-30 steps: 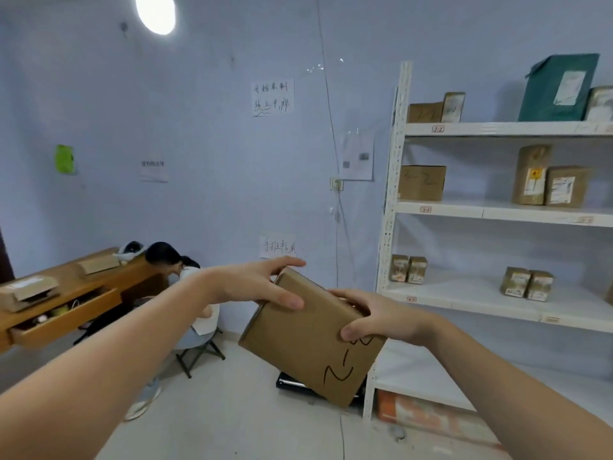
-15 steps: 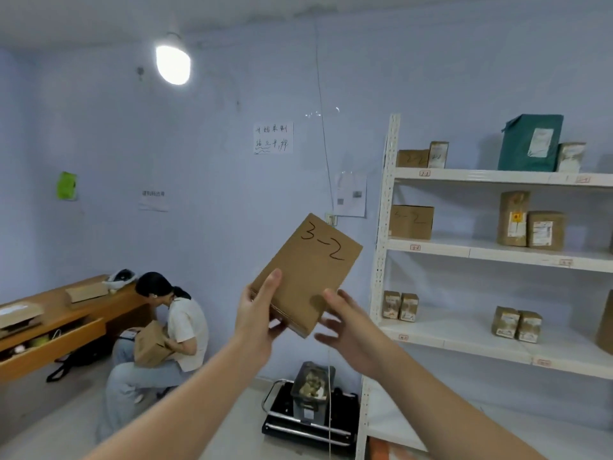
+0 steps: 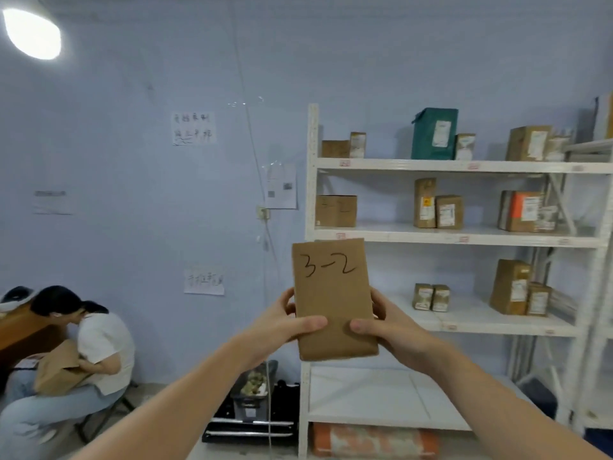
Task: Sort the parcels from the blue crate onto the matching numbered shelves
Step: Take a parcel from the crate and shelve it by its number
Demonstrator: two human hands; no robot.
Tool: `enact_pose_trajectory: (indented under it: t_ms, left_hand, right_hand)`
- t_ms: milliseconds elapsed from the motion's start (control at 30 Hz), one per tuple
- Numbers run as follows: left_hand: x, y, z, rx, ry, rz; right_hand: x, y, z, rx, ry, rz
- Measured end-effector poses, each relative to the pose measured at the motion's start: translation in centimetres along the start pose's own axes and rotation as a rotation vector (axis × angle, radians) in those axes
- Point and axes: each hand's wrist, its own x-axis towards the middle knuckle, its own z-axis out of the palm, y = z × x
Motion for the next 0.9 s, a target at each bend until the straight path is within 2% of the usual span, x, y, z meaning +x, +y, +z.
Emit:
enact_pose_trajectory:
  t_ms: [200,367,567,900]
  left_hand:
    - [7.0,0.0,12.3,0.099,-0.075,0.112]
    - [11.9,-1.1,18.9,0.074,-0.102,0.095]
    - [18.6,-2.4,21.8,0.071,-0.075,0.077]
    - [36.2,-2.2,21.1,0.111,-0.059,0.105]
  right_hand:
    - [-5.2,1.0,-11.5,-0.127,0.083,0.05]
    - [-6.3,3.2,-18.5,-0.151,0.161,0.067]
    - [-3.4,5.0,-24.9,-0.178,0.179,0.073]
    - [10.0,6.9,-35.7,-0.339,0.147,0.062]
